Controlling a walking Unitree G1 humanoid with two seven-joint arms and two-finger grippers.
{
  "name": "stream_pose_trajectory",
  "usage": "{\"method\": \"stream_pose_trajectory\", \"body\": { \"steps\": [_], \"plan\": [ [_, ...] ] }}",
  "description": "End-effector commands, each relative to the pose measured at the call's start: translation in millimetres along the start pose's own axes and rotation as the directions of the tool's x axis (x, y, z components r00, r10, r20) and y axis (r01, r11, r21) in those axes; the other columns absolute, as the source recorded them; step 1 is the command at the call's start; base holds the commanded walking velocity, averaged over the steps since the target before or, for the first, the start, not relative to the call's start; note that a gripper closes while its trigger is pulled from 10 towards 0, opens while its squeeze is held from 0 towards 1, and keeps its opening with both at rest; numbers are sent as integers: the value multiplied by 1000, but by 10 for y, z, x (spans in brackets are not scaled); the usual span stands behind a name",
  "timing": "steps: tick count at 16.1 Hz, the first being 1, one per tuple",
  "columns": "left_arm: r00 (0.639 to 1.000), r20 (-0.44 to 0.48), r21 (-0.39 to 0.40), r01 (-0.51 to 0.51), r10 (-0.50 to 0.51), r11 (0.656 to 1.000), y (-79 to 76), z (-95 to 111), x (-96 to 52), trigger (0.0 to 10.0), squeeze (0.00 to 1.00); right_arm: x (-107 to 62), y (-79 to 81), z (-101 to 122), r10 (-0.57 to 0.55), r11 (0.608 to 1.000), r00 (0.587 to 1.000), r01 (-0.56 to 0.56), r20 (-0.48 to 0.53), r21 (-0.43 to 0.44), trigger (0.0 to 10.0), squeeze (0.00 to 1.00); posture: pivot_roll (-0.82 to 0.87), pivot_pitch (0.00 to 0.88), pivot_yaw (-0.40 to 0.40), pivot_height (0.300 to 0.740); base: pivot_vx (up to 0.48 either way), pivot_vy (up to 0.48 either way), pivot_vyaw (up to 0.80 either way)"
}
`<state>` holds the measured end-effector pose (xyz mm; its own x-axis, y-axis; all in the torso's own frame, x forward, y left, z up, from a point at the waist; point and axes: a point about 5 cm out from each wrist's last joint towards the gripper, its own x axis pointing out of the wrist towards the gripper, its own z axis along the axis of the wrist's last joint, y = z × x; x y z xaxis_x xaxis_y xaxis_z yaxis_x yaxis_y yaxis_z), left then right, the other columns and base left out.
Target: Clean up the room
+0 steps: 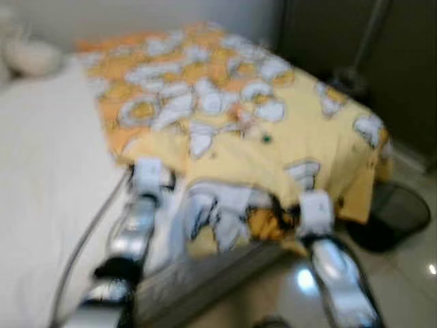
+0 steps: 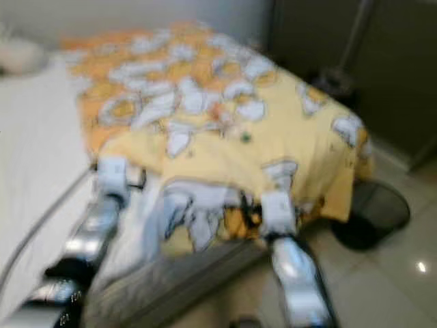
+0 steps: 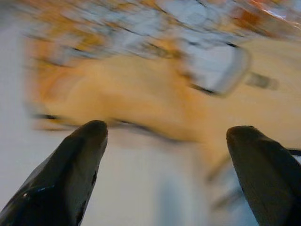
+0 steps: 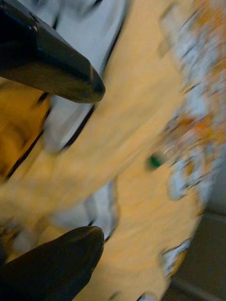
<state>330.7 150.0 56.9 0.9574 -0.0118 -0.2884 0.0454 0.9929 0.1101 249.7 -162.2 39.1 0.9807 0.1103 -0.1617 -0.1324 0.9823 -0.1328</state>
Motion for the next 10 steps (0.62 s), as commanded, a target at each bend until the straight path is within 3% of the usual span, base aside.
{"method": "stream_pose_trajectory", "body": {
  "steps": [1,2,4,5,8,9,10],
  "plan": [
    [996,-91,-28,-17,14,999,138,-162,-8,10000,0,3,89,52,33,999,999,-33,13,-1,10000,0,-176,10,49,731,0,0,-644],
    [980,-199,-13,-3,0,1000,139,-302,-2,10000,0,-76,111,4,55,998,998,-55,-6,-7,10000,0,-188,22,39,731,0,0,-638],
    [968,-248,20,-22,27,1000,155,-370,-6,10000,0,-196,145,-16,79,997,997,-79,-4,-8,10000,0,-203,43,30,731,0,0,-272],
    [974,-226,22,-23,27,1000,160,-342,6,10000,0,-262,151,-30,80,997,997,-80,-13,-3,10000,0,-219,64,30,731,0,0,0],
    [985,-113,-20,132,-134,991,-31,-243,9,10000,0,-375,132,-57,78,997,996,-79,-35,-9,10000,0,-230,93,40,731,0,0,0],
    [974,-5,-16,225,-225,974,-125,-235,-81,10000,0,-403,121,-64,76,997,996,-76,-44,-9,10000,0,-221,106,38,731,0,0,0],
    [971,1,-7,240,-240,971,-138,-274,-116,10000,0,-409,122,-66,76,997,996,-77,-47,-9,10000,0,-217,109,36,731,0,0,0]
  ]
}}
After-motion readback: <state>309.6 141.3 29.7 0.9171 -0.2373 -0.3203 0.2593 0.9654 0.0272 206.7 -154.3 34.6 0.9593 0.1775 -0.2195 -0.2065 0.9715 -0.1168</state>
